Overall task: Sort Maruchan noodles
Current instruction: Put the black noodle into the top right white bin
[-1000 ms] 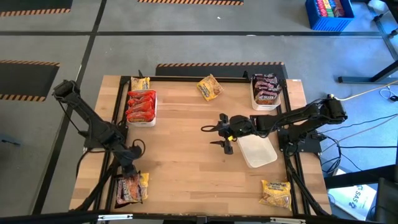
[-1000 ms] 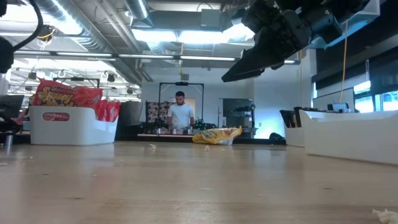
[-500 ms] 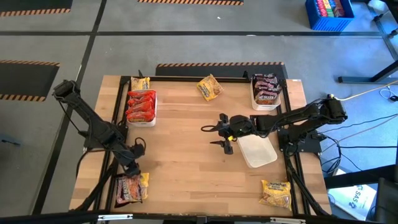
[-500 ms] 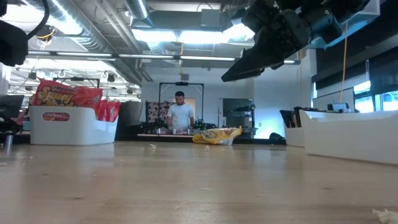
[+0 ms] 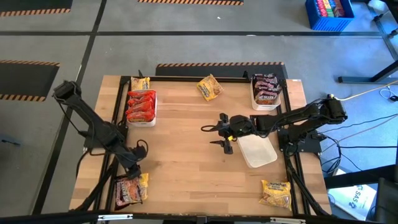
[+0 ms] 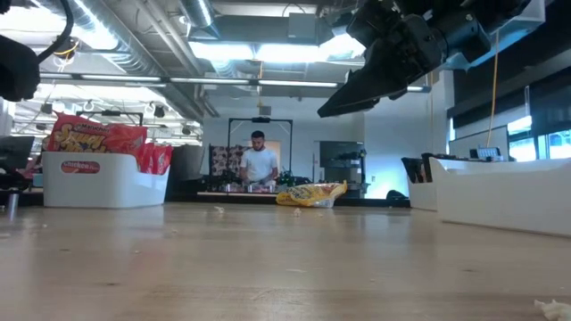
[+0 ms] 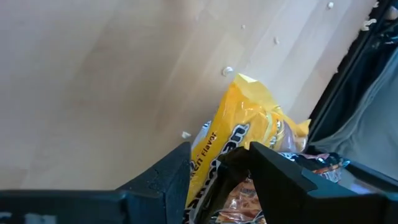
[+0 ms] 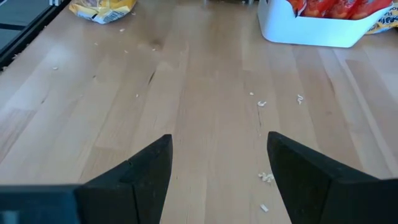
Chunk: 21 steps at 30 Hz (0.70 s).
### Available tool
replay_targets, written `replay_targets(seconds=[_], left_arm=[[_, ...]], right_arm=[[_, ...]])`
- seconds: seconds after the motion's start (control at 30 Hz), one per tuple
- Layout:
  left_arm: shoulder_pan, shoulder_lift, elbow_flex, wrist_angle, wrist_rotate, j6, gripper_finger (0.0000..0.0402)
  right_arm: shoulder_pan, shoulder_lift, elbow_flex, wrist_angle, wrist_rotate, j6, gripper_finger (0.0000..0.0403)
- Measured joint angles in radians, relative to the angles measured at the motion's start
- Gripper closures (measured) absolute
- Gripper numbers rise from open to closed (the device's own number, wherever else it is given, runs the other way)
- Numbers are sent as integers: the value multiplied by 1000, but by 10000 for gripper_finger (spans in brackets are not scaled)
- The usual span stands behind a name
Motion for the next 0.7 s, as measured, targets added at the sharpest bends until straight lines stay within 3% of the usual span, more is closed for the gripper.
replay_targets(seconds=[0.2, 0.53, 0.7], left_arm=[[0, 21, 0, 45, 73, -23, 259], [1, 22, 0, 42, 124, 10, 391], [1, 22, 22, 32, 123, 12, 399]], right_arm=[[0, 0, 0, 0, 1, -2, 159], [0, 0, 0, 2, 2, -2, 159], [0, 0, 0, 9, 2, -2, 159]])
